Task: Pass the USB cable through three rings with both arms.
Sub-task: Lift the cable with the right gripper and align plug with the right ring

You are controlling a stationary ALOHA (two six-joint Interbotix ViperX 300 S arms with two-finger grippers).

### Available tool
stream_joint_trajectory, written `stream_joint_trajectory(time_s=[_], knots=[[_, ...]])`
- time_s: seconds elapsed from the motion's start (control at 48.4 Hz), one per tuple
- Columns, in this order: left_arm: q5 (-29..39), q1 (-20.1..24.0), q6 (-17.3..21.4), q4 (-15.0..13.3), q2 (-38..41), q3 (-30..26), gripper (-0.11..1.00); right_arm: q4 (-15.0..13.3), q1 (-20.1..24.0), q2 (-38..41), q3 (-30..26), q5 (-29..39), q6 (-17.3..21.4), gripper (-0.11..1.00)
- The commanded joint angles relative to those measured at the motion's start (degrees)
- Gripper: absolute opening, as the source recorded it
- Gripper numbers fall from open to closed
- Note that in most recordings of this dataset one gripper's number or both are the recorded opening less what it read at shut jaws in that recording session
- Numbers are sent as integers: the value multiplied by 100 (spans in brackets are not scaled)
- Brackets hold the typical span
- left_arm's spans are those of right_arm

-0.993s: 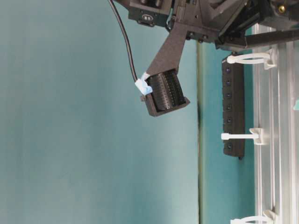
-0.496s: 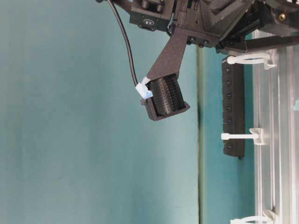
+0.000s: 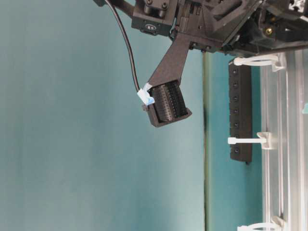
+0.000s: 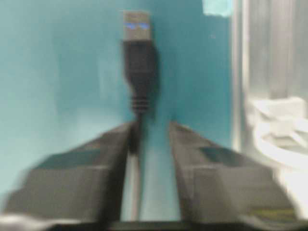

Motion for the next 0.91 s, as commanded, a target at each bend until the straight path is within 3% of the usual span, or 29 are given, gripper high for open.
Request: stream_joint_trajectory(time_s=[0.0,0.579,0.889], knots=[[-79,26,0,18,-9,-62,3,18,44,79,-9,-18,-26,-6],[-123,26,-18,18,-9,-62,3,18,193,70,-35,26,9,-9],[-176,26,-53,18,-79,-70,3,9,343,-606,-290,905,0,-9]])
